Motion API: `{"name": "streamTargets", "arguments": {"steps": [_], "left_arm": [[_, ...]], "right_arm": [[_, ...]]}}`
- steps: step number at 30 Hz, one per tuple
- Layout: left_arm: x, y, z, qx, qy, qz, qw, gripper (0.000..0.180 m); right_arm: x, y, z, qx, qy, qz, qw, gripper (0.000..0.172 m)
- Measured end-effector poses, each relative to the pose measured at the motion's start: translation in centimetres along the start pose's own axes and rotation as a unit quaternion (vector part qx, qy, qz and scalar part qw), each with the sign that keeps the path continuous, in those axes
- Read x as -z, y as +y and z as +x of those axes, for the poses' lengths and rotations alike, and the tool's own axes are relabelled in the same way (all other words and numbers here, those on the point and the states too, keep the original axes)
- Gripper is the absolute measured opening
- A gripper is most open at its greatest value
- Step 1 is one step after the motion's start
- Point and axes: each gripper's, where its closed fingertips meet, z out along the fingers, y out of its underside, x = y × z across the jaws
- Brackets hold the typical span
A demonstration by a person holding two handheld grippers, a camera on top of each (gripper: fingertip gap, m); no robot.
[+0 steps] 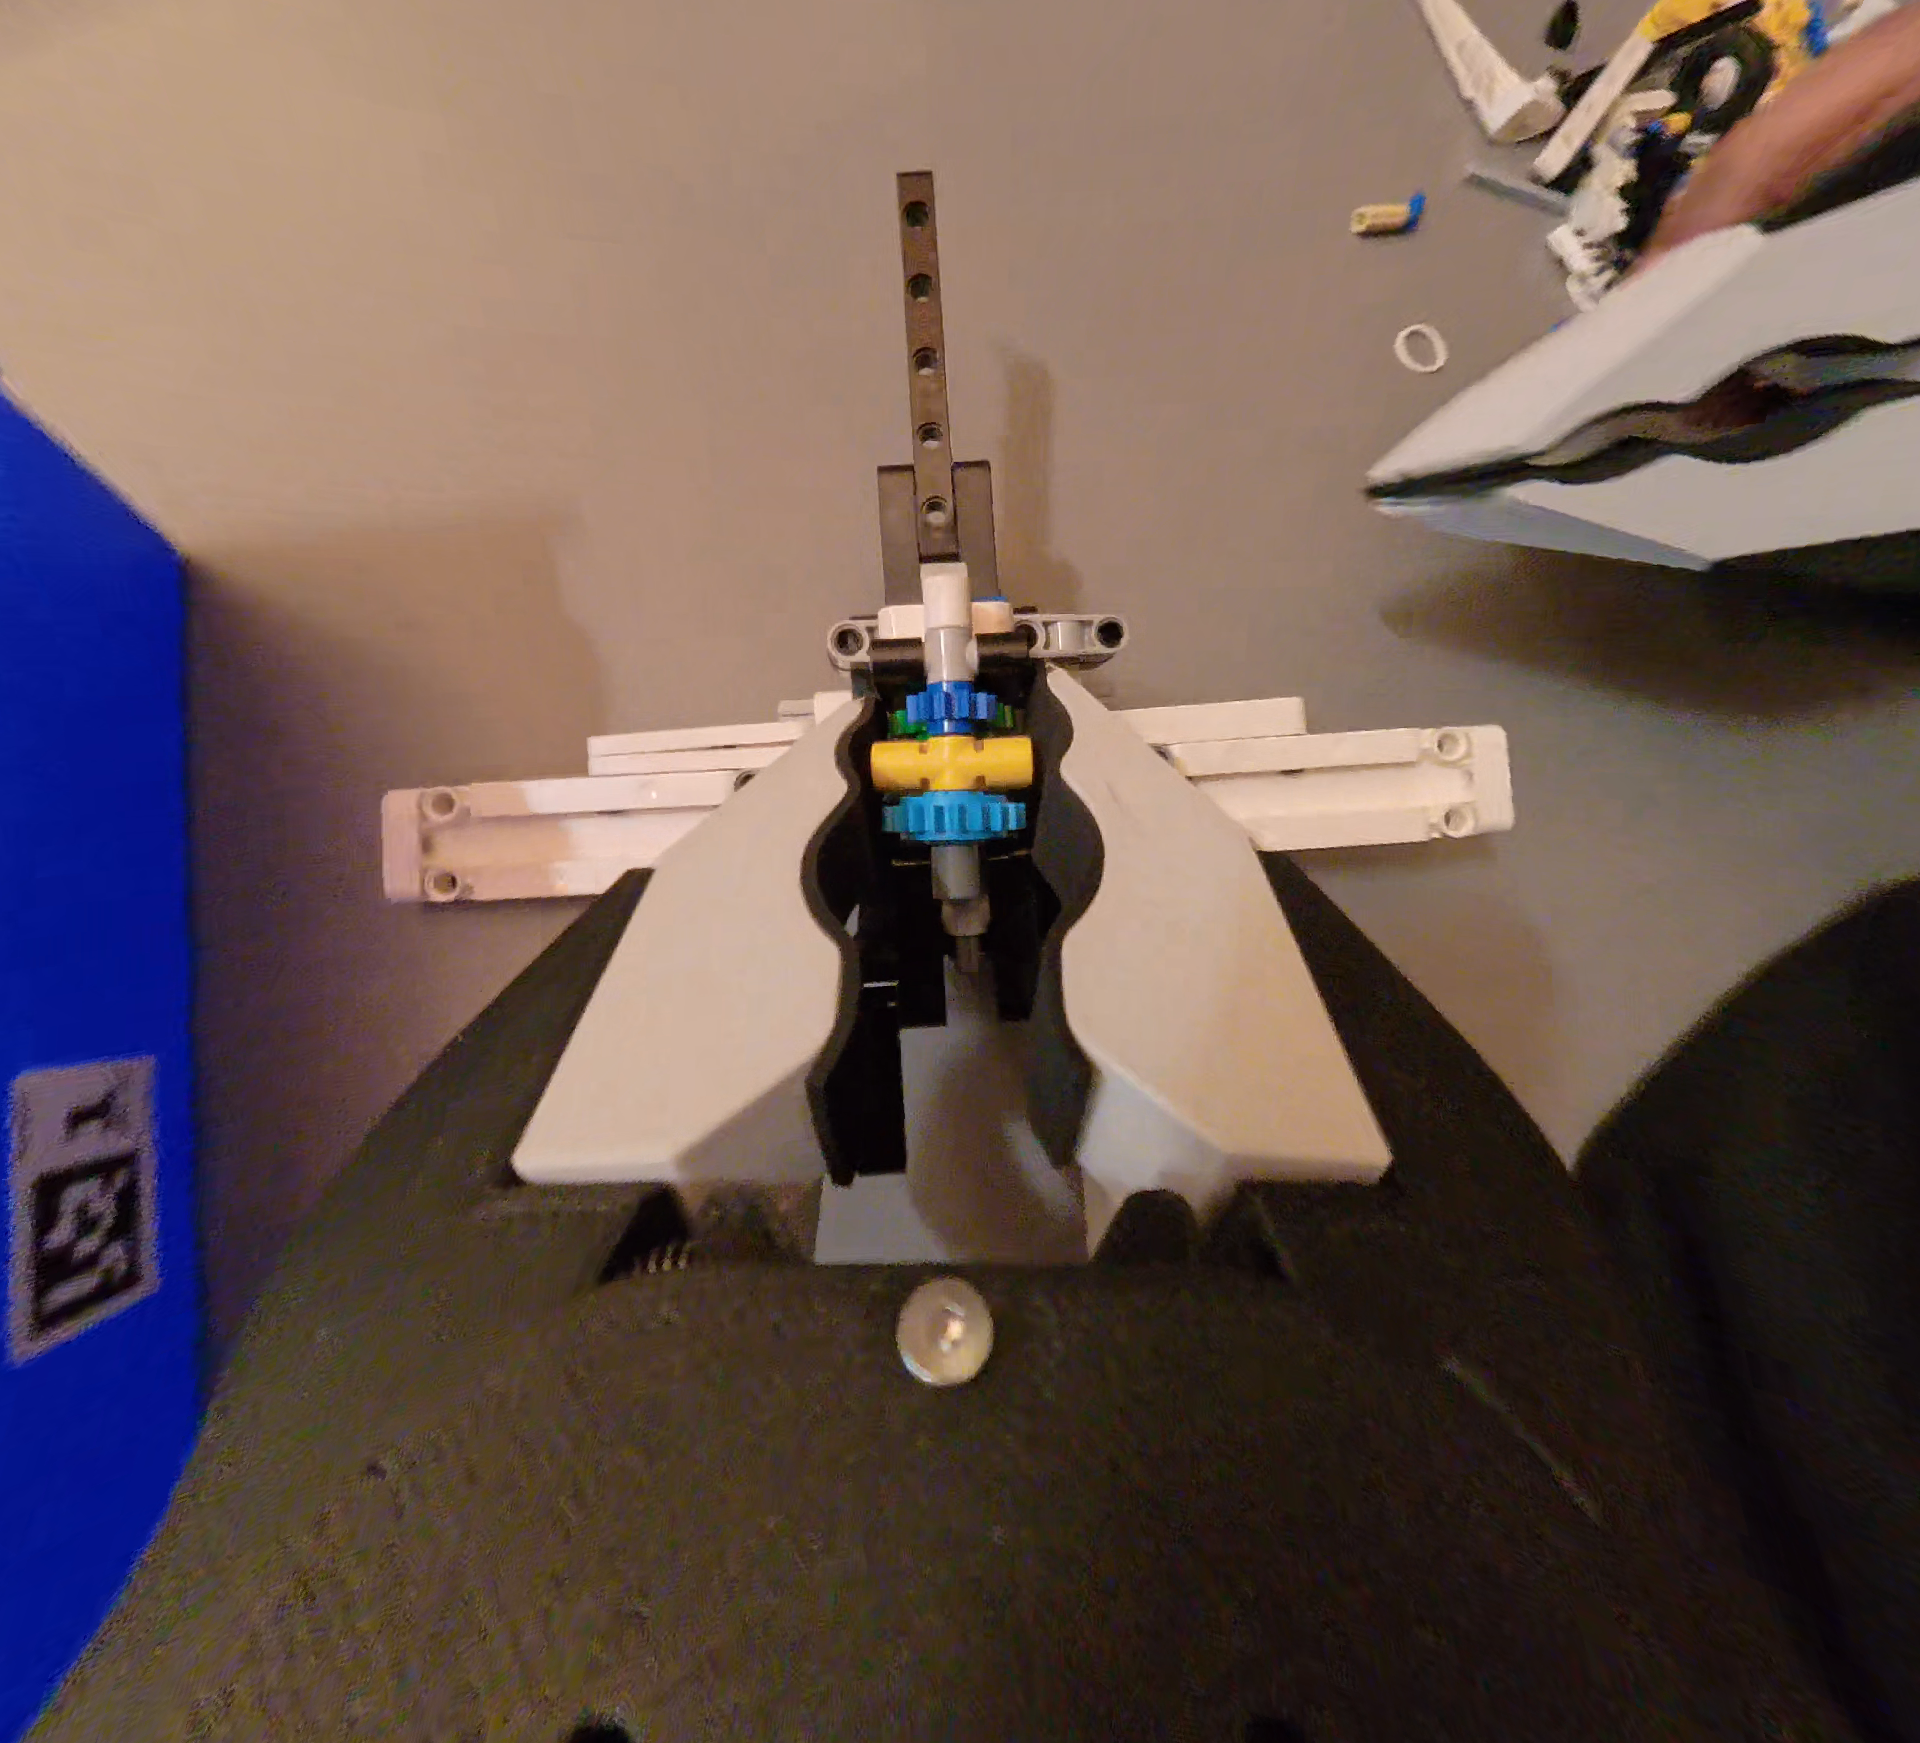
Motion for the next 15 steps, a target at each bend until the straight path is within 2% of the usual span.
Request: {"name": "streamTargets", "arguments": {"steps": [2, 4, 5, 7, 11, 13, 15], "left_arm": [[-0.7, -0.4, 1.0, -0.013, 0.010, 0.008, 1.000, 0.027], [-1.1, -0.6, 2.0, -0.041, 0.012, 0.013, 0.999, 0.027], [-1.2, -0.6, 2.5, -0.058, 0.010, 0.015, 0.998, 0.027], [-1.4, -0.7, 3.1, -0.084, 0.001, 0.025, 0.996, 0.027], [-1.1, -1.7, 3.8, -0.129, -0.031, 0.077, 0.988, 0.027], [-0.7, -2.5, 3.9, -0.180, -0.077, 0.113, 0.974, 0.027], [-0.3, -3.2, 4.3, -0.231, -0.117, 0.145, 0.955, 0.027]], "right_arm": [[-0.6, -0.4, 1.2, -0.045, 0.013, 0.016, 0.999, 0.000], [-1.2, -0.9, 1.8, -0.128, -0.005, 0.027, 0.991, 0.000], [-1.3, -1.3, 1.9, -0.170, -0.019, 0.039, 0.984, 0.009], [-1.5, -1.9, 2.0, -0.236, -0.045, 0.061, 0.969, 0.015], [-1.9, -1.3, 1.8, -0.317, -0.072, 0.064, 0.943, 0.011], [-1.9, -1.7, 1.6, -0.388, -0.099, 0.088, 0.912, 0.010], [-1.3, -2.9, 1.9, -0.462, -0.128, 0.134, 0.867, 0.010]]}}
